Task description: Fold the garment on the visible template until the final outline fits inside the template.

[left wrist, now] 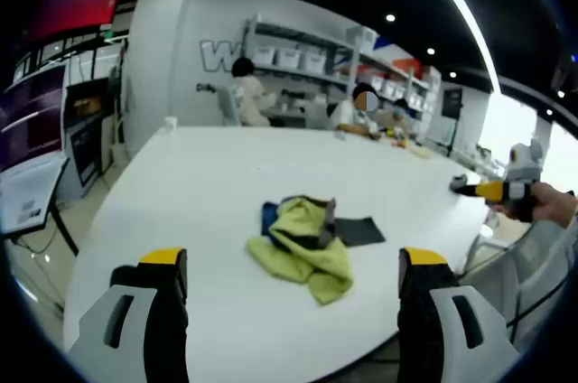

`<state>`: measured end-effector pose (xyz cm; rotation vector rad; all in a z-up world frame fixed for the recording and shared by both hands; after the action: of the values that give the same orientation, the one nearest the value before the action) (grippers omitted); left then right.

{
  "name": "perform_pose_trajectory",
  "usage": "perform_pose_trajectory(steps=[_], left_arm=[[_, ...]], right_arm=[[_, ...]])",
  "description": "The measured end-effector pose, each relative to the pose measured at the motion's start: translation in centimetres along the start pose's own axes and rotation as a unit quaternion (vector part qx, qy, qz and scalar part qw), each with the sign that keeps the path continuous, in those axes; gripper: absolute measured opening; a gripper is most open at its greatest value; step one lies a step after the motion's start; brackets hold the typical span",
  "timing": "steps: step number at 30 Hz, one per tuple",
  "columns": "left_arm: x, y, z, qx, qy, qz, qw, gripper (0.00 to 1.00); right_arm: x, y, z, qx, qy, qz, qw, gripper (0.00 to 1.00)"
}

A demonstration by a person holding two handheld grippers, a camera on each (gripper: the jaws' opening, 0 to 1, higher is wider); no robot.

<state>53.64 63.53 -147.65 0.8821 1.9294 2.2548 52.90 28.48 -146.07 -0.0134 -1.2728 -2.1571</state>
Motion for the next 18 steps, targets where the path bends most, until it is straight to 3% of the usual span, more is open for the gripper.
perform_pose_trajectory(steps=[18], left_arm=[[-0.28, -0.20, -0.16, -0.003, -0.007, 0.007, 0.9999, 0.90]], right_arm=[[0.35, 0.22, -0.09, 0.001, 0.002, 0.009, 1.0000, 0.82]])
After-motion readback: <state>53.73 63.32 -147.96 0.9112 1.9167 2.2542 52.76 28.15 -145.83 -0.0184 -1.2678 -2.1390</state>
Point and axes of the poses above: the point that each gripper's makers call its tool centre point, and the gripper's own axes: x roughly backward along the fingers, z roughly to its left, y roughly out of its top, the point moved 6 cm from there along x, roughly backward along the fingers, and after that the axes turned 14 degrees about -x, right-handed, at the moved point
